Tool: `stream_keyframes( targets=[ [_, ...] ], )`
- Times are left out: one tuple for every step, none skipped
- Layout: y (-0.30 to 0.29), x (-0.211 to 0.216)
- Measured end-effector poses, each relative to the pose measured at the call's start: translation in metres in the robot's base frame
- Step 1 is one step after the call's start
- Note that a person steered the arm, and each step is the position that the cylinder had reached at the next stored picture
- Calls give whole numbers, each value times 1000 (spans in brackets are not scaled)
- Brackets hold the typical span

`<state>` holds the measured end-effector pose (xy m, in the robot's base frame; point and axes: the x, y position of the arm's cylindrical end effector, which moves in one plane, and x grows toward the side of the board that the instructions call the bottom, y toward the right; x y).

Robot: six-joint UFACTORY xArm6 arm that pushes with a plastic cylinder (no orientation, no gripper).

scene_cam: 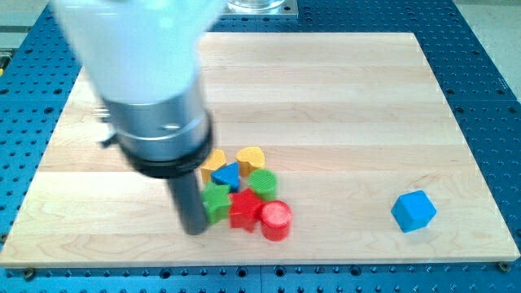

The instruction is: Move the red blocks and green blocks towards the blue cube

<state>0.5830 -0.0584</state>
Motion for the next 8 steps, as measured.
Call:
stream_keyframes(
  targets=[
    [34,0],
    [31,9],
    [-14,8],
    [-14,-17],
    [14,-37],
    [71,-39],
    [106,-39],
    [93,-35]
  ],
)
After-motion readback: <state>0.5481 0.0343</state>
